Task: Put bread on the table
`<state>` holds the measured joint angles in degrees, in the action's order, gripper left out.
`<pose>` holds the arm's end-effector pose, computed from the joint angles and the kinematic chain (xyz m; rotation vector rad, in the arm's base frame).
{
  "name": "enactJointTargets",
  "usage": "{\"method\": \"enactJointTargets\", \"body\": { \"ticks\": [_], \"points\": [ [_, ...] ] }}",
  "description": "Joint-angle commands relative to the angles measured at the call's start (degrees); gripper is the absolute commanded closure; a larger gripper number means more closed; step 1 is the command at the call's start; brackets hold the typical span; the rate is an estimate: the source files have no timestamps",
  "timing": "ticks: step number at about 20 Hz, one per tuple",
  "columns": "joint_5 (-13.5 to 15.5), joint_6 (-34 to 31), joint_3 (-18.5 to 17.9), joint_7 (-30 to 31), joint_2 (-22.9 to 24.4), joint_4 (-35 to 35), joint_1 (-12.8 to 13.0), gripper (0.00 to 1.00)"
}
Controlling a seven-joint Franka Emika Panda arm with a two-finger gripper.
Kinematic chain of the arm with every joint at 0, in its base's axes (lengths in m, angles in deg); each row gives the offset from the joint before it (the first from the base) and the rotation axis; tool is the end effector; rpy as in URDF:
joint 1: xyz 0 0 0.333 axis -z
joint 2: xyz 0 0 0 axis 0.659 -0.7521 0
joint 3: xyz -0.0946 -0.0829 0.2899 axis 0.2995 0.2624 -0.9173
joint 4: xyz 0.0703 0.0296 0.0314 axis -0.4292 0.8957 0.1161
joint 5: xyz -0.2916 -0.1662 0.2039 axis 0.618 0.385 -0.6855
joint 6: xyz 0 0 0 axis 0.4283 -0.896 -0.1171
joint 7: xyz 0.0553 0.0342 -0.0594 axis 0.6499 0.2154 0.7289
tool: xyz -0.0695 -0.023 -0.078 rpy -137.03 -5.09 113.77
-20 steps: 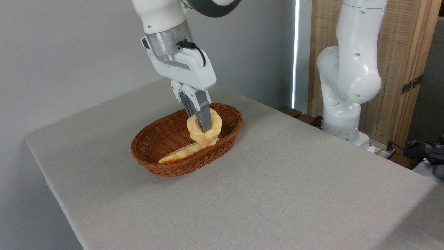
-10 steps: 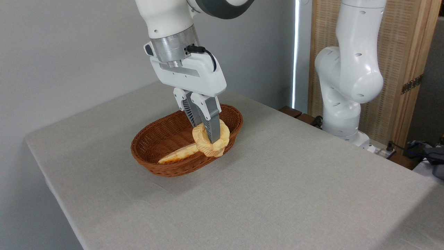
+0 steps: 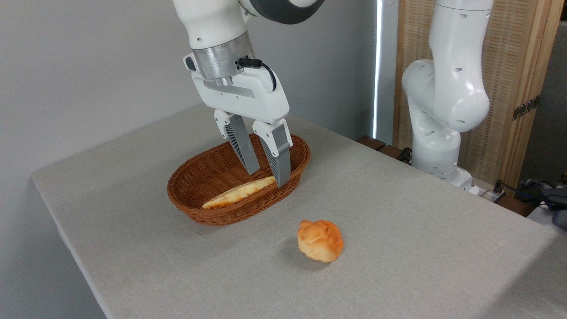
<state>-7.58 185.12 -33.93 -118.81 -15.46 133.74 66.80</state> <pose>0.5057 -0.0566 0.5403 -2.8728 1.0825 0.1909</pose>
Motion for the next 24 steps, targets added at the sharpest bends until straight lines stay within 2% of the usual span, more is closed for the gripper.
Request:
{"method": "enactJointTargets", "body": {
  "ticks": [1,5,9,13,14,17,19,21,24],
  "points": [
    [-0.85,0.43,0.19,-0.33,0.17,-0.33,-0.35,0.0],
    [-0.68,0.52,0.19,-0.42,0.26,-1.12,-0.35,0.0],
    [3.71,0.96,0.02,-0.42,0.35,-4.1,-0.53,0.0],
    [4.25,1.22,-0.16,-0.42,-0.35,-7.36,-0.61,0.0],
    [4.42,1.83,-1.29,-0.42,-0.7,-7.36,-0.53,0.0],
    [7.31,2.36,-2.53,-0.85,-0.53,-7.45,-0.61,0.0],
    [8.55,2.36,-4.37,-3.65,-0.53,-7.36,-0.53,0.0],
    [9.95,2.36,-4.55,-7.35,-0.53,-7.36,-0.53,0.0],
    [9.96,2.36,-4.64,-7.71,-0.53,-7.45,-0.53,0.0]
  ]
}}
